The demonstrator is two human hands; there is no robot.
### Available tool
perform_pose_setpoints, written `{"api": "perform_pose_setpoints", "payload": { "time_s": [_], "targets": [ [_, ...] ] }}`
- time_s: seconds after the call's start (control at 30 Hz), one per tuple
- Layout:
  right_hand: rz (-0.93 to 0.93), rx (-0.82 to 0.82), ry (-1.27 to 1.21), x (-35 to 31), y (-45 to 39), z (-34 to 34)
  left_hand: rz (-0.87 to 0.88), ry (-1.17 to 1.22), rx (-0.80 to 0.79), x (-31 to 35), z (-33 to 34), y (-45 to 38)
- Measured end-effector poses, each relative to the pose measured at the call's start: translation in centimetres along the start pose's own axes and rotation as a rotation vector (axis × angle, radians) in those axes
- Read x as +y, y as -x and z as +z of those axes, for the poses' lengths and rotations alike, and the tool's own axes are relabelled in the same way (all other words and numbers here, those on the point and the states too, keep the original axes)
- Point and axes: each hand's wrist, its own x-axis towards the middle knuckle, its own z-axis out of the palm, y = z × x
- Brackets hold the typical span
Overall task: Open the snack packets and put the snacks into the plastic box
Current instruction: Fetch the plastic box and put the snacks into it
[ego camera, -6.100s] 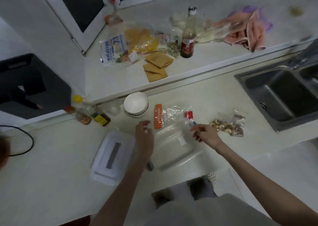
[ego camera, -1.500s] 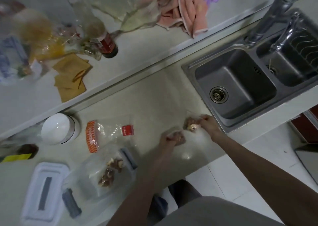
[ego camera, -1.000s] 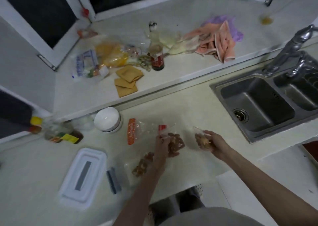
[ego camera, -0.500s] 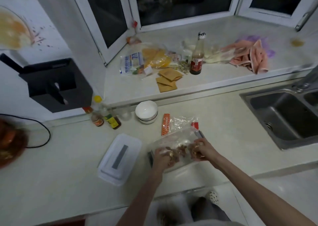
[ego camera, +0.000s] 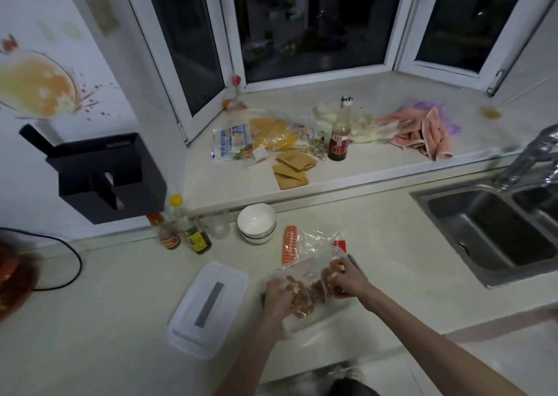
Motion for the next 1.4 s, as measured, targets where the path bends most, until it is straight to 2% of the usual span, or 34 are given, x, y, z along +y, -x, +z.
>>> {"api": "perform_pose_setpoints", "payload": {
  "time_s": [0.2,0.3,0.4,0.53,0.63,0.77,0.87,1.1,1.23,1.4],
  "targets": [
    [-0.021,-0.026,0.084,-0.9,-1.0,-0.3,0.038,-0.121,0.0,0.1,0.0,-1.3],
    [-0.017,-0.053,0.127,-1.1,-2.1,-0.6,0.012,-0.146,-0.067,0.5,-0.1,-1.2],
    [-0.028,-0.081,0.162,-1.4,-3.1,-0.9,-0.009,-0.15,-0.057,0.9,-0.6,-1.2],
    [-0.048,-0.112,0.231,-1.9,-4.1,-1.5,0.129,-0.245,-0.015,1.5,0.0,-0.9],
    [-0.039,-0.184,0.292,-2.3,-5.0,-2.0,0.065,-0.098,0.033,2.1,1.0,-0.7],
    [-0.104,-0.237,0.338,-3.4,-6.2,-1.5,0.048,-0.029,0.12,2.4,0.2,-0.4],
    [-0.185,-0.249,0.325,-4.7,-7.2,0.4,0.072,0.024,0.248,1.8,-2.2,-0.2],
    [-0.271,-0.391,0.344,-7.5,-7.4,7.7,-0.023,0.126,0.554,-1.8,-10.5,0.7],
    [-0.29,-0.453,0.425,-8.7,-8.0,12.1,-0.072,0.175,0.609,-3.0,-14.5,0.5],
    [-0.245,-0.432,0.494,-9.3,-9.1,17.3,-0.112,0.215,0.586,-4.1,-18.8,-0.2]
  ]
}}
